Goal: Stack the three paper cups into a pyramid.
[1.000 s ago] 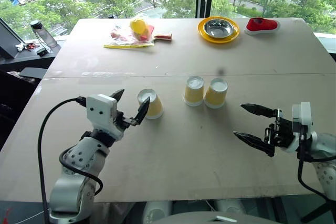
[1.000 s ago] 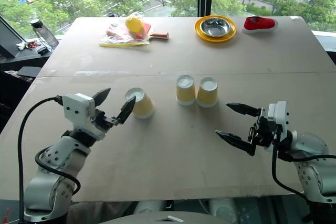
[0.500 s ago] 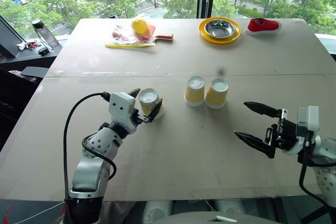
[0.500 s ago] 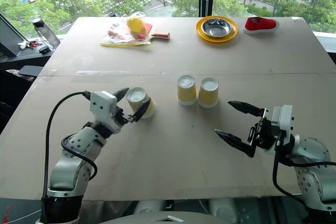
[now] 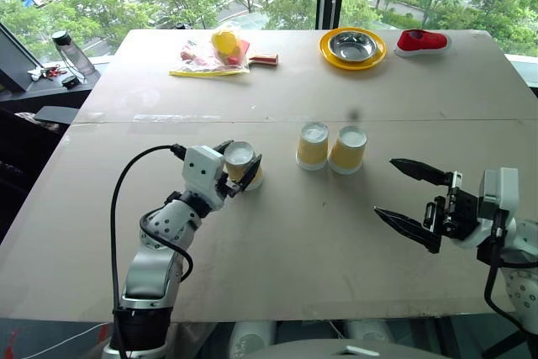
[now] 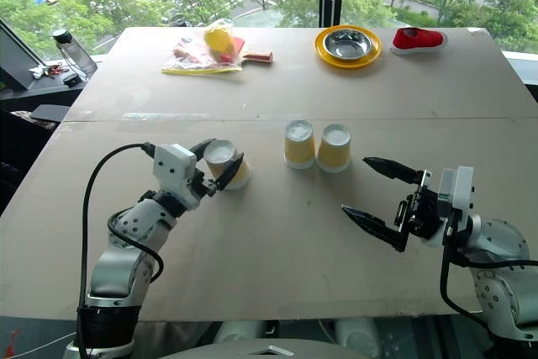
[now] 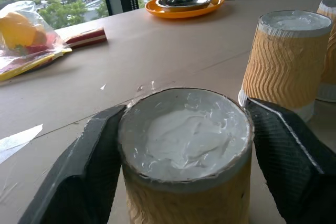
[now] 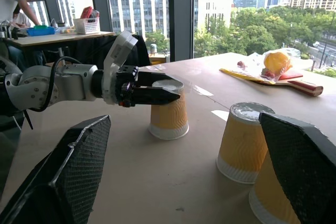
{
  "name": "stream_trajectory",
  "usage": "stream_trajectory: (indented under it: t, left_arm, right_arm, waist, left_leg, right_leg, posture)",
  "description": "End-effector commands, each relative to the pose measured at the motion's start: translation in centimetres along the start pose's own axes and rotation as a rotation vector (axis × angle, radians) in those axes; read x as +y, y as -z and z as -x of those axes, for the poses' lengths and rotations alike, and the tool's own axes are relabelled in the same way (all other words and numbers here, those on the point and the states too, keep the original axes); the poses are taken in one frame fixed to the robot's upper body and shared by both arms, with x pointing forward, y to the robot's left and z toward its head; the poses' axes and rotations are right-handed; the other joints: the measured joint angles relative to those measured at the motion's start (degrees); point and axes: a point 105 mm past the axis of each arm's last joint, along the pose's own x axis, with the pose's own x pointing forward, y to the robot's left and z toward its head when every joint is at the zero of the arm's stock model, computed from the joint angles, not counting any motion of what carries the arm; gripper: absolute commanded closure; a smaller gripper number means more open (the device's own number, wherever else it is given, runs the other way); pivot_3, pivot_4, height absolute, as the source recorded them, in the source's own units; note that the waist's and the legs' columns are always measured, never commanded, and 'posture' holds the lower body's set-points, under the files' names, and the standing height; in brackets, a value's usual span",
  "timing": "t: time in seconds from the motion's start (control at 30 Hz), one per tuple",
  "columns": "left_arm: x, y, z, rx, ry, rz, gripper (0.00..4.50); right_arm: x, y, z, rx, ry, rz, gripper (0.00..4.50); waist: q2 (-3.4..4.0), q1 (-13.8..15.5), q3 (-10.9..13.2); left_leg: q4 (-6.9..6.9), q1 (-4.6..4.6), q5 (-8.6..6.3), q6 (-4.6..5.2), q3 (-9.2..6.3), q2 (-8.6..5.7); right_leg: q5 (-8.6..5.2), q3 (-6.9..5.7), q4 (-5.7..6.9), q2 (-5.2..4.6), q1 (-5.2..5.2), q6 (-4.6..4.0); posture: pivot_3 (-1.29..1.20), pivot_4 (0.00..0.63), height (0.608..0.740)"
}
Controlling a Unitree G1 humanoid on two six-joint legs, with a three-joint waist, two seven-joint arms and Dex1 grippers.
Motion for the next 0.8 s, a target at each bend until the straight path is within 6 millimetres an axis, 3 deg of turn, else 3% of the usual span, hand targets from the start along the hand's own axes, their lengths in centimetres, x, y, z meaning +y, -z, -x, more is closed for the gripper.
stream_trajectory:
  t: [0.03,0.3,0.47,0.6,0.7,0.8]
  left_arm:
    - [0.1,-0.6,-0.1,-0.027,-0.001,-0.017,2.07]
    - [0.8,-2.1,-0.7,-0.060,0.009,-0.035,2.07]
    - [0.4,-6.5,-3.6,-0.123,0.183,0.010,2.07]
    - [-0.6,-10.0,-5.9,-0.137,0.413,-0.039,2.07]
    - [-1.3,-12.8,-8.0,-0.181,0.550,-0.033,2.07]
    - [-2.5,-13.3,-9.4,-0.184,0.662,-0.028,2.07]
  right_arm:
    - [0.4,-0.8,-0.1,-0.022,-0.026,0.019,0.00]
    - [0.1,-0.9,0.1,-0.023,-0.019,0.024,0.00]
    - [-1.4,-1.6,0.9,-0.054,0.067,0.053,0.00]
    - [-3.1,-3.6,1.4,-0.136,0.174,0.056,0.00]
    - [-3.8,-2.1,2.5,-0.015,0.235,0.061,0.00]
    - [-4.2,-1.8,2.4,0.005,0.283,0.014,0.00]
  waist:
    - [0.00,0.0,0.0]
    - [0.00,0.0,0.0]
    - [-0.02,0.5,0.0]
    - [-0.02,0.3,0.0]
    - [-0.02,0.3,0.0]
    - [-0.01,0.4,0.0]
  left_leg:
    - [0.00,0.00,0.00,0.00,0.00,0.00]
    - [0.01,0.00,0.00,0.00,-0.01,0.00]
    - [0.22,-0.14,0.00,0.00,-0.21,-0.06]
    - [0.27,-0.10,0.01,-0.01,-0.21,-0.22]
    - [0.27,-0.11,0.01,-0.01,-0.24,-0.24]
    - [0.28,-0.15,0.02,-0.02,-0.21,-0.29]
  right_leg:
    - [0.00,0.00,0.00,0.00,0.00,0.00]
    - [0.00,-0.01,0.01,0.00,0.00,0.00]
    - [0.00,-0.31,0.08,0.02,0.02,0.00]
    - [0.00,-0.30,0.07,0.01,0.12,0.01]
    - [-0.01,-0.38,0.08,0.02,0.14,0.02]
    - [-0.02,-0.53,0.00,0.01,0.19,0.02]
  posture:
    - [0.00,0.150,0.740]
    - [0.00,0.150,0.740]
    - [0.00,0.150,0.740]
    - [0.00,0.150,0.740]
    - [0.00,0.150,0.740]
    - [0.00,0.150,0.740]
